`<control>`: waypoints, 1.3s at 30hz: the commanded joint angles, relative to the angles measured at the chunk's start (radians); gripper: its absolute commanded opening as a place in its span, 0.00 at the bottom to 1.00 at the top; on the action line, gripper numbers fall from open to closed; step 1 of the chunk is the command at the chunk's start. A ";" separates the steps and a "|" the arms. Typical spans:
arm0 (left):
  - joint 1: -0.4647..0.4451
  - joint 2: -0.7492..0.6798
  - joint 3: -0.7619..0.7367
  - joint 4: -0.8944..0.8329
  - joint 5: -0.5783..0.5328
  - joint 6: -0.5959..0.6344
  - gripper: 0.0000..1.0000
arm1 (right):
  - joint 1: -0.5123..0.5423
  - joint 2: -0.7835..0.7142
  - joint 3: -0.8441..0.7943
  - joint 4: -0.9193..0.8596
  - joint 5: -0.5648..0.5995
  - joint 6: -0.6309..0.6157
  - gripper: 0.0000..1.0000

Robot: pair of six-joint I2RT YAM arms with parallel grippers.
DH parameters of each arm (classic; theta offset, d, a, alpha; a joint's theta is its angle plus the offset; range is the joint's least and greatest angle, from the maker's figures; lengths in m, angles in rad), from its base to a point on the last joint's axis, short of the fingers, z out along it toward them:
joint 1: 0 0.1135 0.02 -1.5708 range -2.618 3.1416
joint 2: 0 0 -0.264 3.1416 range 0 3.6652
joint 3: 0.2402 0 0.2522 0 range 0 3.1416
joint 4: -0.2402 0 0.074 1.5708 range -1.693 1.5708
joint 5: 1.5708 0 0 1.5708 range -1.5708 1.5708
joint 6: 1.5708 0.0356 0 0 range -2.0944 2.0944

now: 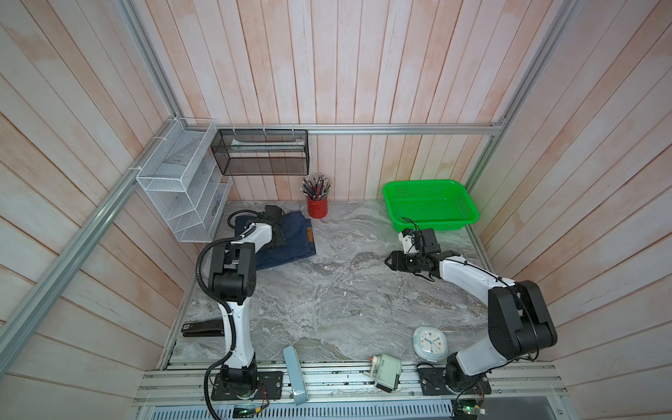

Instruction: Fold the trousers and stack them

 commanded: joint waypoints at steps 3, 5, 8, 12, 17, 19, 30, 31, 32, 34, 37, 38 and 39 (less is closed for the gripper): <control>0.028 0.201 0.217 -0.154 -0.056 0.166 0.93 | 0.004 0.037 0.057 -0.026 -0.009 0.000 0.56; 0.032 0.267 0.317 -0.176 -0.063 0.205 0.93 | 0.005 0.045 0.069 -0.026 -0.010 0.003 0.56; 0.046 0.363 0.480 -0.231 -0.068 0.244 0.93 | 0.007 0.053 0.083 -0.027 -0.018 0.006 0.56; 0.053 0.427 0.634 -0.279 -0.066 0.271 0.93 | 0.013 0.054 0.091 -0.032 -0.019 0.008 0.56; 0.032 0.250 0.534 -0.228 -0.033 0.262 0.94 | 0.022 0.054 0.098 -0.032 -0.019 0.010 0.56; 0.014 0.097 0.388 -0.158 -0.023 0.237 0.95 | 0.032 0.054 0.103 -0.033 -0.018 0.012 0.56; 0.009 -0.387 -0.216 -0.057 0.141 0.013 0.93 | 0.056 0.015 0.070 -0.019 -0.016 0.025 0.56; 0.015 -0.394 -0.255 -0.043 0.158 0.004 0.92 | 0.058 0.014 0.067 -0.019 -0.018 0.026 0.56; 0.022 -0.396 -0.287 -0.035 0.176 -0.005 0.92 | 0.058 0.013 0.067 -0.018 -0.018 0.028 0.56; 0.040 -0.399 -0.349 -0.011 0.210 -0.023 0.91 | 0.066 0.005 0.066 -0.016 -0.019 0.032 0.56; 0.054 -0.384 -0.409 0.033 0.234 -0.032 0.90 | 0.073 -0.006 0.059 -0.016 -0.019 0.033 0.56; 0.057 -0.373 -0.415 0.038 0.235 -0.031 0.90 | 0.073 -0.007 0.058 -0.018 -0.016 0.033 0.56; 0.060 -0.357 -0.414 0.043 0.230 -0.029 0.90 | 0.073 -0.010 0.054 -0.018 -0.015 0.032 0.56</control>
